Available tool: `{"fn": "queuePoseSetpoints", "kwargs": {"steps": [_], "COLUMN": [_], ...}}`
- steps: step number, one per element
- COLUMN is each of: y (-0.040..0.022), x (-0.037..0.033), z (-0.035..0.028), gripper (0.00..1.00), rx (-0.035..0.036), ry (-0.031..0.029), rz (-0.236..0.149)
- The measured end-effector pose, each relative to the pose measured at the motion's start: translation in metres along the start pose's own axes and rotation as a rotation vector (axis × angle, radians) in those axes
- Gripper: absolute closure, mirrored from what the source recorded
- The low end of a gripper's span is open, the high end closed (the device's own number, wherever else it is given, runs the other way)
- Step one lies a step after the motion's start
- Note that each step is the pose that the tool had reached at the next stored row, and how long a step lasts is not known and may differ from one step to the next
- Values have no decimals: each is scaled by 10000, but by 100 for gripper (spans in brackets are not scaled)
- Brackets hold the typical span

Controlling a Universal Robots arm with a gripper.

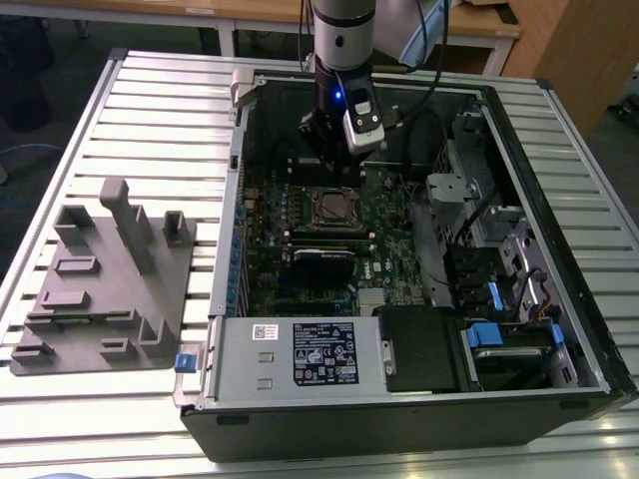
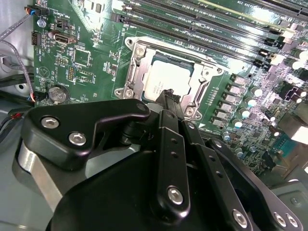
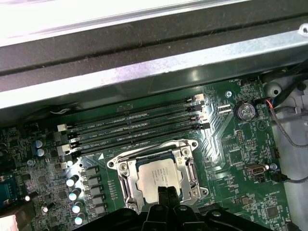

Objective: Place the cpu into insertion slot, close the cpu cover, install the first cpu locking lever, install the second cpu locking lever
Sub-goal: 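Install the second cpu locking lever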

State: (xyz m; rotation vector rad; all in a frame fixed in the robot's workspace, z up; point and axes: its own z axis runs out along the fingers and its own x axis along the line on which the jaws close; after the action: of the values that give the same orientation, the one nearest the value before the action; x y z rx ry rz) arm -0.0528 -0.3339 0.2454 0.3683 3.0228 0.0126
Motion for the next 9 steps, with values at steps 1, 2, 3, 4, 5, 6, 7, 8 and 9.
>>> {"fn": "queuePoseSetpoints", "kwargs": {"steps": [1,2,3,4,5,6,7,8,9], "y": [0,-1,0,0,0,0,1,1,1], "x": [0,0,-1,-1,-2,-3,-4,-4,-5], "z": [-2,-7,-11,-16,-23,-30,-38,-47,-56], "gripper": [89,89,89,89,89,89,89,89,89], "rx": [1,6,5,1,1,1,0,1,1], "ry": [0,2,2,0,0,0,0,0,0], "rz": [1,-1,0,1,1,1,0,0,1]}}
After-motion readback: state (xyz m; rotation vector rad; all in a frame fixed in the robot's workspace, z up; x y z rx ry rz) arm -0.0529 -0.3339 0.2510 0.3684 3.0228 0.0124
